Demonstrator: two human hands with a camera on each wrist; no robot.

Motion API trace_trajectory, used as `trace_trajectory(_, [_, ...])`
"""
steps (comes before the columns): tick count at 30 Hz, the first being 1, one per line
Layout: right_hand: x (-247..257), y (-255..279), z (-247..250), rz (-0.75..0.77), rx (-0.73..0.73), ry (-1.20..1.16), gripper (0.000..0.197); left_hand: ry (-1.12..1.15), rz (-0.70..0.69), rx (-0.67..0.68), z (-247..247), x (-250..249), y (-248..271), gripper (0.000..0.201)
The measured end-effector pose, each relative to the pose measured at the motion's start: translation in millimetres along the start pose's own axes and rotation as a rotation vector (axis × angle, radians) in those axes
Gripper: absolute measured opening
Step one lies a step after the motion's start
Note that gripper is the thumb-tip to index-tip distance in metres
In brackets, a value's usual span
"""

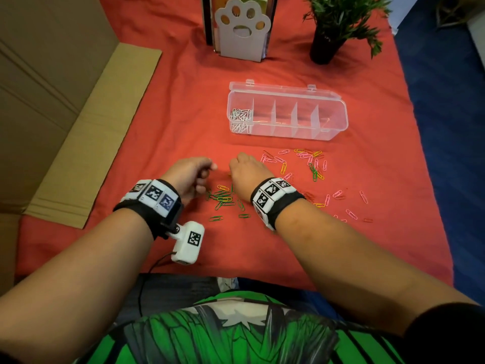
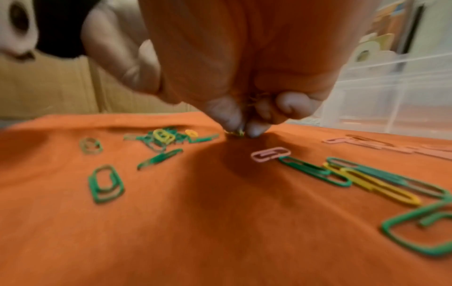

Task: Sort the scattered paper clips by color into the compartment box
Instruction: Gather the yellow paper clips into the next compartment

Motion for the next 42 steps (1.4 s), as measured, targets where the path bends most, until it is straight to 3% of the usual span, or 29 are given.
trace_trajectory(2, [-7.7,-3.0,3.4,-0.084,0.078,-0.065,0.029,-0.345,-0.277,-0.059,-6.6,6.2,-3.6,0.02])
trace_trajectory(4, [-19.0,-1.0,11.1,-0.261,0.074,-0.236,0.019,-0.728,-0.548,-0.069,-9.9,9.6,-2.9,0.007])
trace_trajectory(6, [-32.5,8.3,19.1,-0.487,0.023,-0.558,0.011,-0.983,-0.72,-0.089,-11.2,13.0,-2.8,0.022])
trace_trajectory(8, [-41.7,23.6,26.2,-0.662,-0.003,-0.879,0.02,-1.015,-0.77,-0.114,-12.3,11.6,-1.9,0.026])
trace_trajectory(11, [-51.4,51.1,34.6,-0.803,-0.007,-1.241,0.03,-1.094,-0.816,-0.115,-17.1,10.2,-1.0,0.018])
trace_trajectory(14, [-58.5,76.7,38.3,-0.936,-0.009,-1.621,0.026,-1.165,-0.829,-0.106,-20.0,9.2,0.9,0.01])
trace_trajectory(16, [-60.6,90.6,37.2,-1.023,-0.003,-1.717,0.023,-1.125,-0.769,-0.11,-22.2,11.4,-1.1,0.008])
trace_trajectory(18, [-63.0,99.9,32.0,-1.04,0.003,-1.529,0.022,-0.96,-0.624,-0.122,-25.8,10.4,-0.4,0.011])
trace_trajectory(20, [-65.4,107.8,28.3,-0.89,0.036,-1.05,0.023,-0.62,-0.352,-0.06,-26.7,6.8,3.8,0.021])
trace_trajectory(23, [-66.6,121.8,18.5,-0.591,0.043,-0.448,0.011,-0.007,0.11,0.142,-24.3,1.4,14.4,0.012])
trace_trajectory(24, [-66.5,127.4,13.8,-0.558,0.023,-0.372,0.005,0.107,0.179,0.242,-23.1,-1.8,20.1,0.004])
trace_trajectory(25, [-65.6,132.5,8.5,-0.544,0.009,-0.324,0.013,0.181,0.203,0.322,-22.0,-3.9,25.2,0.005])
trace_trajectory(28, [-58.4,139.8,-4.1,-0.538,-0.017,-0.242,0.033,0.248,0.197,0.367,-25.6,-5.5,32.8,0.017])
trace_trajectory(31, [-48.6,139.8,-9.1,-0.511,-0.065,-0.153,0.035,0.086,0.138,0.207,-36.8,1.8,33.7,0.017])
trace_trajectory(35, [-44.1,131.6,-11.0,-0.485,-0.054,-0.141,0.029,-0.465,-0.3,-0.091,-38.9,13.4,21.5,0.028])
trace_trajectory(38, [-49.4,123.2,-5.8,-0.558,-0.051,-0.289,0.02,-0.876,-0.548,-0.107,-32.2,12.8,22.4,0.016])
trace_trajectory(40, [-54.0,120.8,-2.0,-0.684,-0.045,-0.506,0.012,-1.079,-0.637,-0.112,-29.4,12.7,23.6,0.017])
trace_trajectory(42, [-57.2,120.0,0.2,-0.825,-0.021,-0.802,0.019,-1.162,-0.676,-0.121,-28.2,14.9,22.9,0.019])
Point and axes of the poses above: each hand's wrist, its own y-axis away from the middle knuckle, its own z-axis out of the back of the hand, x = y × z, the point moved 1 cm from there along -y, towards the middle knuckle, and after that the axes turned 15 degrees about -x, right-handed, at the moved point
